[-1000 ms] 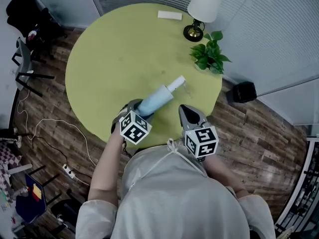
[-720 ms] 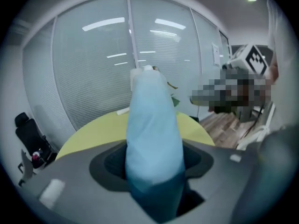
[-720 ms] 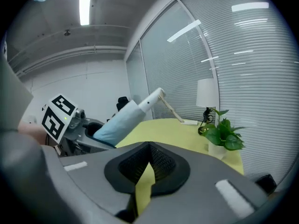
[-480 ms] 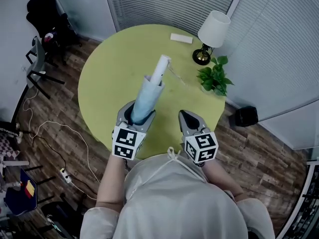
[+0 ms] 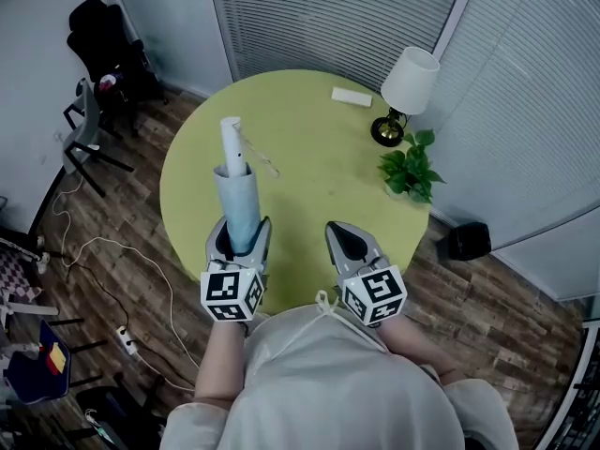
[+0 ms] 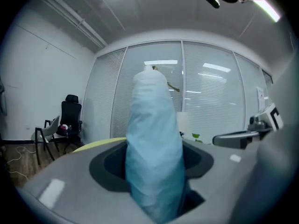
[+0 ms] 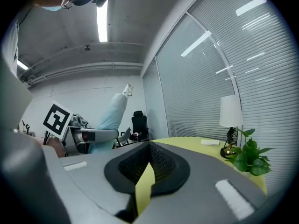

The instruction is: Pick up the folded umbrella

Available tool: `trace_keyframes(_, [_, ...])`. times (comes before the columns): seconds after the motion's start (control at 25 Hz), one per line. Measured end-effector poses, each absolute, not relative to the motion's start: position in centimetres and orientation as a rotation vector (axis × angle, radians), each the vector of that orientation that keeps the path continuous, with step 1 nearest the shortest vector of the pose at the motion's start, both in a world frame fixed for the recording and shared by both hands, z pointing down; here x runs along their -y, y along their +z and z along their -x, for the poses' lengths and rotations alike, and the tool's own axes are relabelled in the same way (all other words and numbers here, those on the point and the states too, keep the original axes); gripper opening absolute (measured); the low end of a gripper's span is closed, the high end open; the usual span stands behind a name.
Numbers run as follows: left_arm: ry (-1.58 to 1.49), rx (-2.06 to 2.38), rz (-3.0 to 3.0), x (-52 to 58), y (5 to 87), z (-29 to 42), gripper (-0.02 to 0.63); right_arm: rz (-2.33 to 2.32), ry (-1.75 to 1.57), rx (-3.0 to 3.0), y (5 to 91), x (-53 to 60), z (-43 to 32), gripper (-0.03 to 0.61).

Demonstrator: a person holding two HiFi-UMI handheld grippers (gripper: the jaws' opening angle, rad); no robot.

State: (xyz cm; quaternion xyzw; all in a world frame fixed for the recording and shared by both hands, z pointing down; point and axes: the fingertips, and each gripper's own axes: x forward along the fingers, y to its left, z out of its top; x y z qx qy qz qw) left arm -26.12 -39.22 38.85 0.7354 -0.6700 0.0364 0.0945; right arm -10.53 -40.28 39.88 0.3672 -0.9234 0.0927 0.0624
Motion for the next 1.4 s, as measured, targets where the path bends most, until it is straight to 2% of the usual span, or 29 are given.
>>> trace_keyframes(1.4, [0.146,1.995,-2.296,38.5,38.4,22.8,0.285,-1.146,0.257,2.700,41.5,40.6,9.4,-0.002])
